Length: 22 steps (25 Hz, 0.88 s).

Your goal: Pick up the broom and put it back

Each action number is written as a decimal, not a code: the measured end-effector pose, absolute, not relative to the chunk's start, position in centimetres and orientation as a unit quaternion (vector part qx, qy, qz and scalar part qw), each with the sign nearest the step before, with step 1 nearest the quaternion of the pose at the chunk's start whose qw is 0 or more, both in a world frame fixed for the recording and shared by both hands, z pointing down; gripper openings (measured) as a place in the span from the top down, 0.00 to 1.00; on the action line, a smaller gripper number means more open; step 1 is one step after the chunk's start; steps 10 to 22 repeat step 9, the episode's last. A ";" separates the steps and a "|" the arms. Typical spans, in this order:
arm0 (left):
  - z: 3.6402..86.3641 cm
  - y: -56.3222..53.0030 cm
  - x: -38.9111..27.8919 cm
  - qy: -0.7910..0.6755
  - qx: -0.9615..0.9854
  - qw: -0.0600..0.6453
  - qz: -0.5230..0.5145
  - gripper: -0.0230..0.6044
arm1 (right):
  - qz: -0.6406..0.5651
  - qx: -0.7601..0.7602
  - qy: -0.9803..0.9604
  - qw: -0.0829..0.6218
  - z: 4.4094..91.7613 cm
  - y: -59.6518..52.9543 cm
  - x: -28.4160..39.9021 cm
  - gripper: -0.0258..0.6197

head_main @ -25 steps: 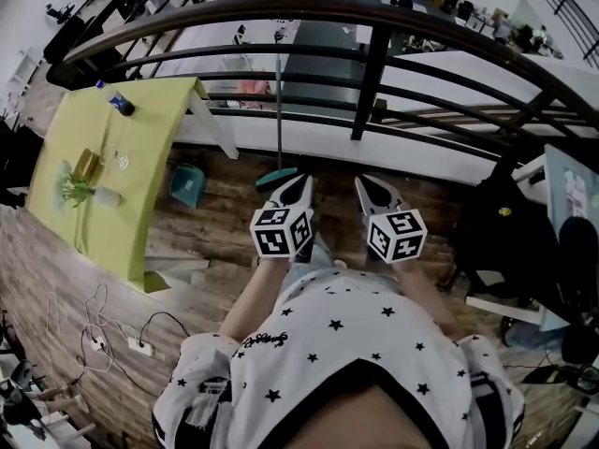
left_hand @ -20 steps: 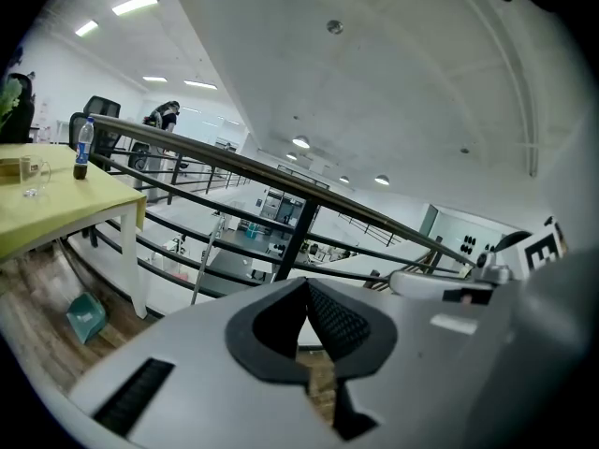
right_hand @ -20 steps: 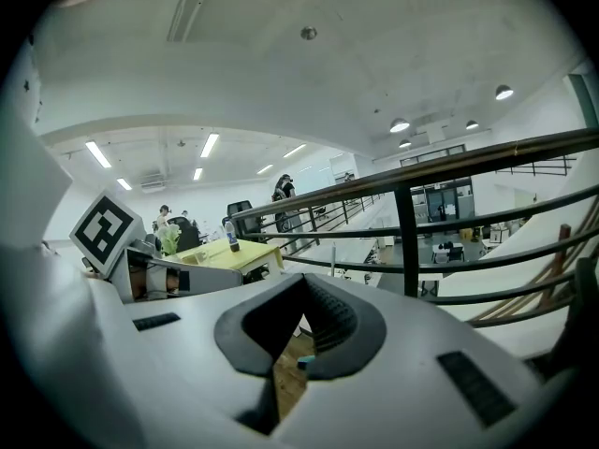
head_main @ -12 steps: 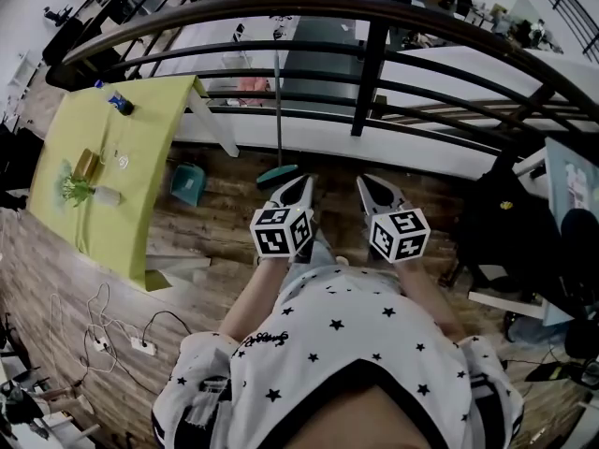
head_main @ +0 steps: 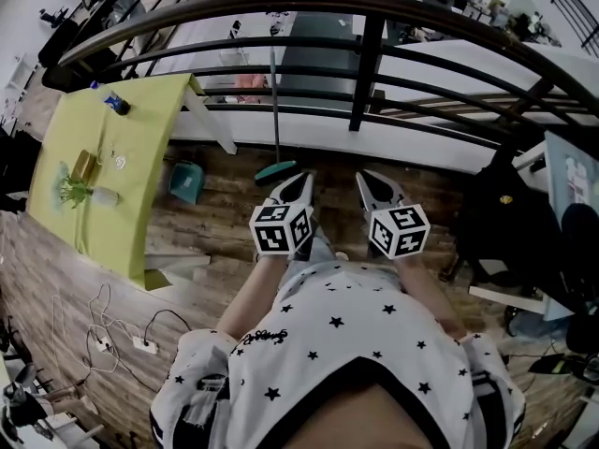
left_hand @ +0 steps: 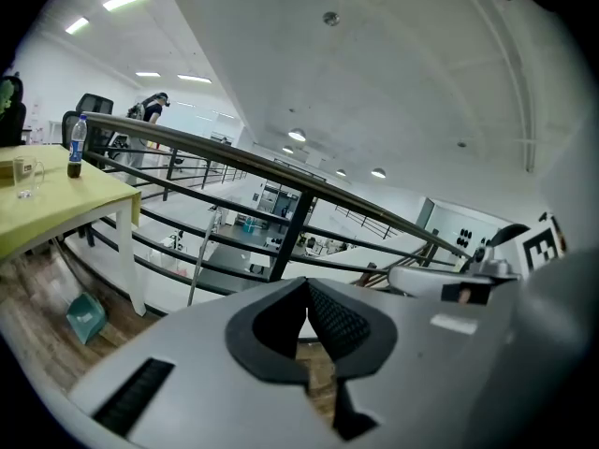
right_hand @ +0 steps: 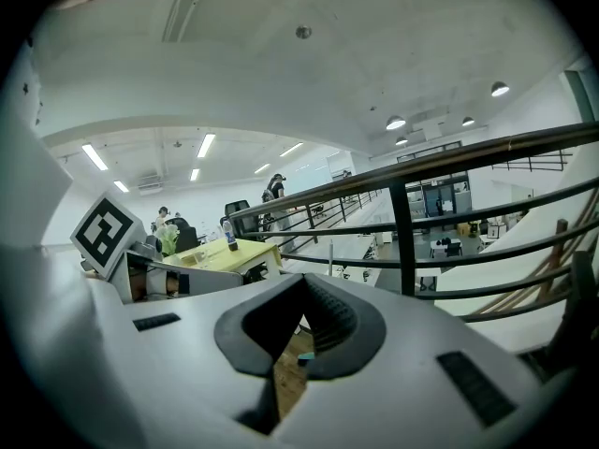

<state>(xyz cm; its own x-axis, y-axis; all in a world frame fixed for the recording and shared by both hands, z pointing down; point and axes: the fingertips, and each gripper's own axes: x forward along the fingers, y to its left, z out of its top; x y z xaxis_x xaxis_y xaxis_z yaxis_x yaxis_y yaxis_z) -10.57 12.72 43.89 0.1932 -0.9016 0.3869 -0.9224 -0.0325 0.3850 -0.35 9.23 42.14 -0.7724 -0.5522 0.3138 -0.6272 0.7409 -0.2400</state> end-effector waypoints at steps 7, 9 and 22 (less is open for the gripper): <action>43.9 12.2 -9.7 -0.631 0.723 0.282 0.022 0.94 | 0.166 0.321 -0.926 0.113 42.3 8.7 0.3 0.97; 43.9 12.0 -9.4 -0.630 0.723 0.282 0.022 0.94 | 0.165 0.322 -0.925 0.113 42.5 8.5 0.6 0.97; 43.9 12.0 -9.4 -0.630 0.723 0.282 0.022 0.94 | 0.165 0.322 -0.925 0.113 42.5 8.5 0.6 0.97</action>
